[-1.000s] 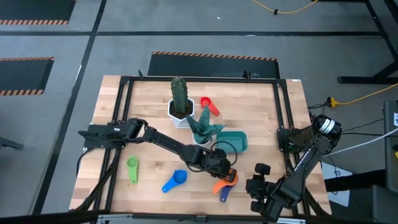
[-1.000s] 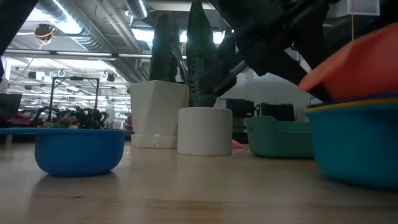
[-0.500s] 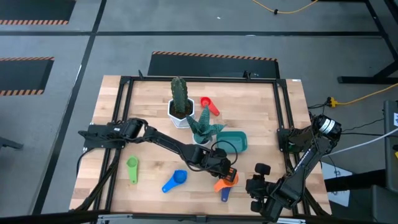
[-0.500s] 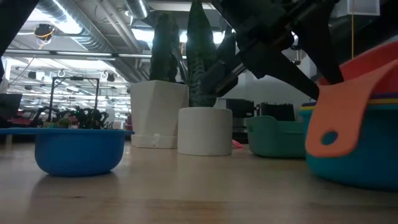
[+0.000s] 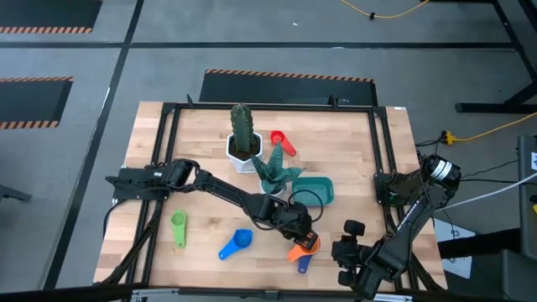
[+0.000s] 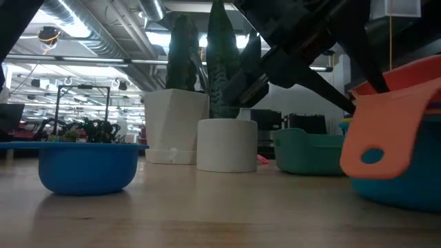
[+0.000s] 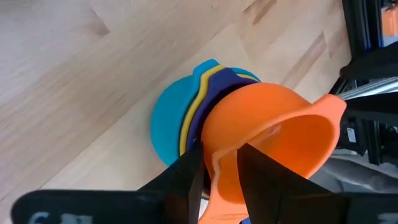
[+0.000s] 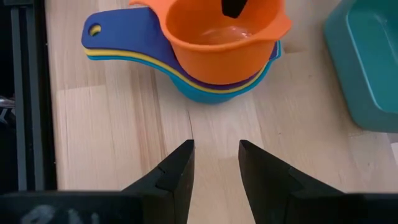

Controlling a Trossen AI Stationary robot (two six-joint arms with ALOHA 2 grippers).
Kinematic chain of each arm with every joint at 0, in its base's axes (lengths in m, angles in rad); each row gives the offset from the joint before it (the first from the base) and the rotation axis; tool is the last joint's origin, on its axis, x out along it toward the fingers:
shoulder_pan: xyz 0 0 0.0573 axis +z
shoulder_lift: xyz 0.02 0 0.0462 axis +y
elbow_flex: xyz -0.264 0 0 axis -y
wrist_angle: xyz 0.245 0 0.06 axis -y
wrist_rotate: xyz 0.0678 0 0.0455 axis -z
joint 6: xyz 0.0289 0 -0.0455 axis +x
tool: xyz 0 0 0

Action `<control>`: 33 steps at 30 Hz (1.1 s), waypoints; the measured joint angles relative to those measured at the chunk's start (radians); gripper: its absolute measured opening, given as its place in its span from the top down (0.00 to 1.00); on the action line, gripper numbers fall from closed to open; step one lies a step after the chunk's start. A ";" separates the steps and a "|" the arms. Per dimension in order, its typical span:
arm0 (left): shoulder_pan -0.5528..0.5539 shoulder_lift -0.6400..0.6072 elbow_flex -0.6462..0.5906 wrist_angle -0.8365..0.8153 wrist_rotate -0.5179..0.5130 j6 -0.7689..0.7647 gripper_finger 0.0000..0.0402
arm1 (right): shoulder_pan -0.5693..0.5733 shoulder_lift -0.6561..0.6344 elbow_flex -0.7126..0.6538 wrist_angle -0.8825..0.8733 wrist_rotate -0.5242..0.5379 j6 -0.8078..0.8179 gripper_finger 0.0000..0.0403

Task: Nest measuring cups in basket
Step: Stack the orange measuring cup on top of the dark blue measuring cup

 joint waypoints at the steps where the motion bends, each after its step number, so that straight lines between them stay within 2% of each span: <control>1: 0.000 0.000 0.000 0.000 0.000 0.003 0.78 | 0.000 0.000 0.000 0.000 0.001 0.000 0.68; 6: 0.000 0.000 0.000 0.000 0.010 0.027 0.77 | 0.000 0.000 0.000 0.000 0.046 0.000 0.68; 9: 0.002 0.000 0.000 -0.004 0.040 0.029 0.77 | 0.000 0.000 0.000 0.001 0.049 0.000 0.68; 24: 0.004 -0.031 0.002 -0.011 0.046 0.112 0.77 | 0.000 0.000 0.000 0.009 0.082 0.000 0.68; 33: -0.006 -0.041 0.002 -0.154 0.116 0.219 0.77 | -0.001 0.000 0.000 0.020 0.105 0.000 0.68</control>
